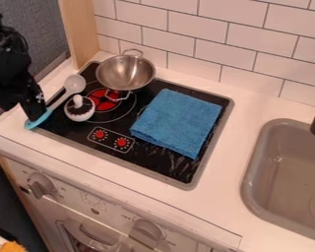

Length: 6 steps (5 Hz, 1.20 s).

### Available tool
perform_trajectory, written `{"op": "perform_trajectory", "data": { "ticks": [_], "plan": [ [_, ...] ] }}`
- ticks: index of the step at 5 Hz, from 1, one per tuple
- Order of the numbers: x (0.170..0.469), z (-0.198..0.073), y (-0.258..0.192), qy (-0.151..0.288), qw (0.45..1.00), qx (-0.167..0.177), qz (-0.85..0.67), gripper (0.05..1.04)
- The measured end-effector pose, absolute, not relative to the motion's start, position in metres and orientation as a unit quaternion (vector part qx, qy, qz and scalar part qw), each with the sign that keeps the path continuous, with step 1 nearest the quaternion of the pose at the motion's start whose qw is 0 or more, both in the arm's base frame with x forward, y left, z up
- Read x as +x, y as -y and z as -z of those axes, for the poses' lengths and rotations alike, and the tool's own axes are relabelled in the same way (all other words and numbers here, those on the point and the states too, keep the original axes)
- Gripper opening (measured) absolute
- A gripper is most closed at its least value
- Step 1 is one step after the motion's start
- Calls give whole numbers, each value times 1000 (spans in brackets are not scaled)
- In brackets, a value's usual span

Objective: Put the blue spoon on the cloth

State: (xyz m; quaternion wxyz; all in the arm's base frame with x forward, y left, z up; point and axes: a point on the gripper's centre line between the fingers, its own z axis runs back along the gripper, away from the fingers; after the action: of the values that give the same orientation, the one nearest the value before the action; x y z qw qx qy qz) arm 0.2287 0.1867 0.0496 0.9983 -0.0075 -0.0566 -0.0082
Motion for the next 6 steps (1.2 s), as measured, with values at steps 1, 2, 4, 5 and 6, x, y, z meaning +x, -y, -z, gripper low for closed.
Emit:
{"op": "perform_trajectory", "data": {
  "ticks": [1,2,4,5,6],
  "plan": [
    [229,-45,-193,33,999,24,-23,998],
    [240,-41,-195,5,997,58,-54,998],
    [245,-25,-204,-21,996,57,-65,998],
    [248,-17,-203,-27,997,42,-57,998],
    [249,-12,-203,-33,998,37,-45,998]
  ]
}}
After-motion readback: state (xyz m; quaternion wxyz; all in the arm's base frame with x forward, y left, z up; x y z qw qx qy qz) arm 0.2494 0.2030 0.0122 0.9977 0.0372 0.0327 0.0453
